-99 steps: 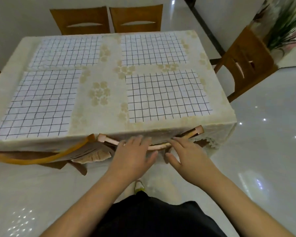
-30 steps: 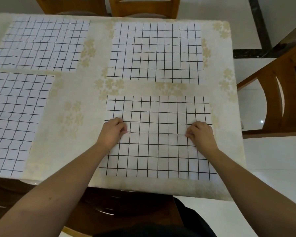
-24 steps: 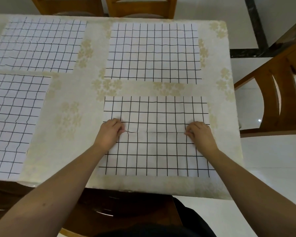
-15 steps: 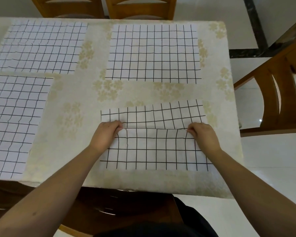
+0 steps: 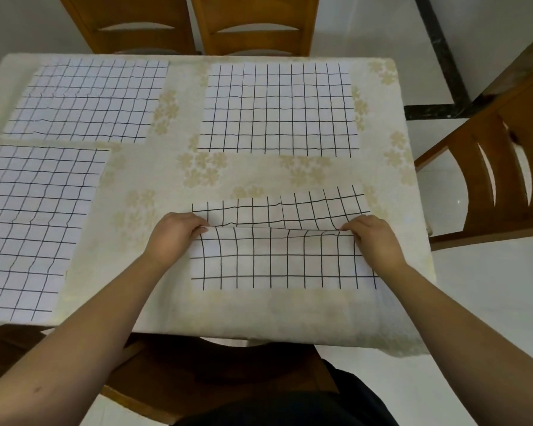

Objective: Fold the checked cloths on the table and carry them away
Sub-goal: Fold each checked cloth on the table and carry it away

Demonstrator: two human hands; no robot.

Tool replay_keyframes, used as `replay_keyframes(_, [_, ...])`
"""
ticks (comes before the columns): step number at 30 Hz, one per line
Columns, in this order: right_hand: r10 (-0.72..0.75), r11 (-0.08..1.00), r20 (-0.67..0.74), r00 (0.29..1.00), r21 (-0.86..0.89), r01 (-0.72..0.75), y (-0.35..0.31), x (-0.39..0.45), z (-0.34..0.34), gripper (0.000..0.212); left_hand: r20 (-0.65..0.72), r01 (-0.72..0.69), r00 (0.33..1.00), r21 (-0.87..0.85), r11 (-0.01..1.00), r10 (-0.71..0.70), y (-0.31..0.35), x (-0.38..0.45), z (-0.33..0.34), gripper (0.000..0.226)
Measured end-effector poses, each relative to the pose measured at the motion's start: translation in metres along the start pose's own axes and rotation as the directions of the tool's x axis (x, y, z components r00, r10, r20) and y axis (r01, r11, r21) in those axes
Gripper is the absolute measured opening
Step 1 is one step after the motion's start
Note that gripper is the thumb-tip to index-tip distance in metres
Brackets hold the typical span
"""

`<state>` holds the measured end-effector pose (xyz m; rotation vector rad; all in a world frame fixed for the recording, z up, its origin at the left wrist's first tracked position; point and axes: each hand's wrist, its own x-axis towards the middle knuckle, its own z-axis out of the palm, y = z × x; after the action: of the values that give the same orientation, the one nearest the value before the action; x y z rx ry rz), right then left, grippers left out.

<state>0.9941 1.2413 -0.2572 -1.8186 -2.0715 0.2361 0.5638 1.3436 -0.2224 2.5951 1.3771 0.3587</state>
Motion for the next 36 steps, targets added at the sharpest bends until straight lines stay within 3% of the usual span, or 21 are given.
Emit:
replay_keyframes(10, [-0.029, 0.998, -0.258, 0.966, -0.06, 0.014, -0.053, 0.032, -0.063, 0.041, -0.298, 0.028, 0.955, 0.07, 0.997, -0.006, -0.008, 0.012, -0.069, 0.019])
replay_keyframes(16, [-0.039, 0.997, -0.303, 0.952, -0.082, 0.014, -0.076, -0.001, -0.062, 0.044, -0.338, 0.009, 0.941, 0.056, 0.998, 0.01, -0.02, -0.02, -0.076, 0.026])
replay_keyframes(22, [0.053, 0.998, -0.175, 0.983, -0.015, -0.056, -0.096, -0.055, -0.027, 0.03, -0.23, -0.026, 0.973, -0.034, 0.999, 0.018, -0.022, -0.068, -0.033, 0.023])
replay_keyframes(26, [0.199, 0.98, 0.116, 0.973, -0.041, -0.195, -0.096, -0.084, 0.002, 0.029, -0.059, 0.136, 0.988, -0.141, 0.981, -0.146, -0.023, -0.103, 0.011, 0.019])
replay_keyframes(29, [0.175, 0.984, 0.185, 0.967, -0.067, -0.166, -0.098, -0.102, 0.022, 0.042, 0.12, 0.343, 0.939, -0.276, 0.898, -0.322, -0.02, -0.123, 0.032, 0.025])
replay_keyframes(32, [0.178, 0.984, 0.245, 0.953, -0.064, -0.167, -0.115, -0.102, 0.023, 0.047, 0.138, 0.442, 0.895, -0.402, 0.802, -0.424, -0.013, -0.133, 0.037, 0.035])
replay_keyframes(36, [0.124, 0.991, 0.282, 0.951, -0.086, -0.104, -0.131, -0.092, 0.027, 0.043, 0.156, 0.642, 0.724, -0.508, 0.574, -0.672, 0.0, -0.128, 0.028, 0.026])
